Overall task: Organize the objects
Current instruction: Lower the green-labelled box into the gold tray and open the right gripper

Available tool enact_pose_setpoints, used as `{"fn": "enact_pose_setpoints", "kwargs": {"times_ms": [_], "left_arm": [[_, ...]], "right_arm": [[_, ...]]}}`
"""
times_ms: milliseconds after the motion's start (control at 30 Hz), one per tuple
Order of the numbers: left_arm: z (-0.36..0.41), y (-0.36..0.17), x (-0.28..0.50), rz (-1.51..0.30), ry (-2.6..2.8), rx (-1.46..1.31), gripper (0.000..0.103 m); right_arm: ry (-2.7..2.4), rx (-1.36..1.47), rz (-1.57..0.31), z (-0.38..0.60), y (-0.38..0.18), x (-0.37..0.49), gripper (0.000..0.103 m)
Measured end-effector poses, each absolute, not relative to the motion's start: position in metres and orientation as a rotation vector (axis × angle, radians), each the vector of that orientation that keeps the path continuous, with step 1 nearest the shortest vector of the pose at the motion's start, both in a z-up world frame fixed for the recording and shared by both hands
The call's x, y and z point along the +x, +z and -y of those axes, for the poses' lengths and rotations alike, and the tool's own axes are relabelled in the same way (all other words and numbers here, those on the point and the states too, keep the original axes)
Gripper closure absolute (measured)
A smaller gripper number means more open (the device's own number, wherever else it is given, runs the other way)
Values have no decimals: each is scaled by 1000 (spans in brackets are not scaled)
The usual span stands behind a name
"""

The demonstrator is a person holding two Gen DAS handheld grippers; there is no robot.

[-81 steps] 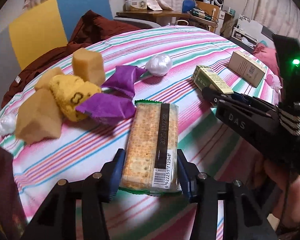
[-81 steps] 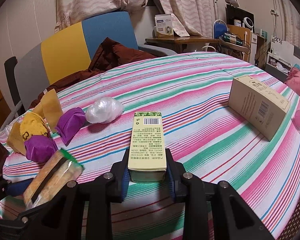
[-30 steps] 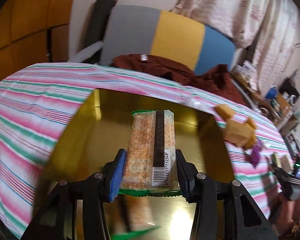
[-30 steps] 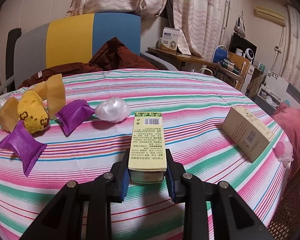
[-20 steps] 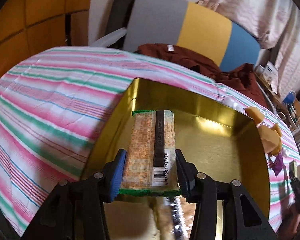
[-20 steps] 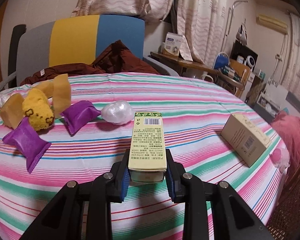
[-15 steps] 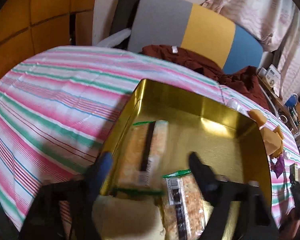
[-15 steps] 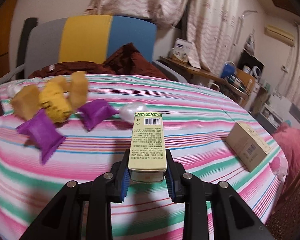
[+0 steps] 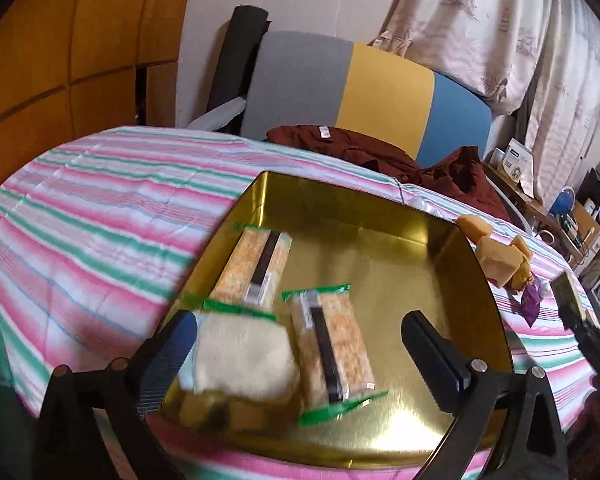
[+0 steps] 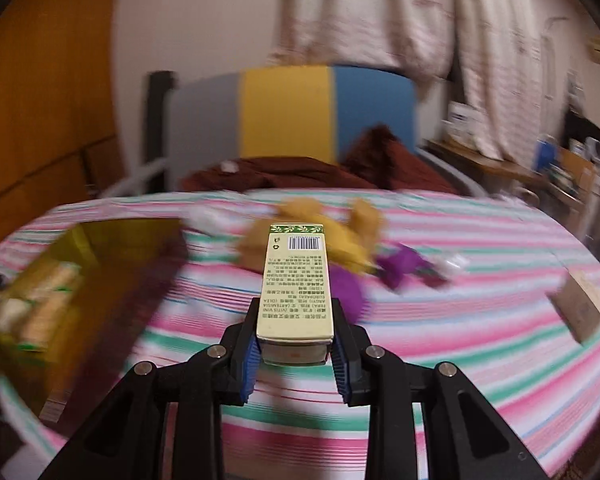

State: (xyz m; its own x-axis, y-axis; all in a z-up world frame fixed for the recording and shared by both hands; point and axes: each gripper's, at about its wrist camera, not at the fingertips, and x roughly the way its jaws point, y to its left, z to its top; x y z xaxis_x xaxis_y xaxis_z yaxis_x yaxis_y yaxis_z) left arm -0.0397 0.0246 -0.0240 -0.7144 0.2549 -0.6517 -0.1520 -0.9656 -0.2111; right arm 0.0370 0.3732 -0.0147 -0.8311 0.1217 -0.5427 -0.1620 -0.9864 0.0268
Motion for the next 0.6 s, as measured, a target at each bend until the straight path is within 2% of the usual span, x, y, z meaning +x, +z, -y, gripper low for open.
{"fn": "enact_pose_setpoints", "kwargs": {"times_ms": [233,433,600], "left_arm": [[-10,-31,-26,263,2734,-1104,0],[-8,-30,-16,241,2741,-1099,0],[-2,-26,-10,230,2757,-1086,0]], "right_arm": [[3062,-1025,-76,-282,11,1,73],[3061,-1329,-111,-225,3,-52,73],[3010,-1465,-138,-194,-11,-92,73]]}}
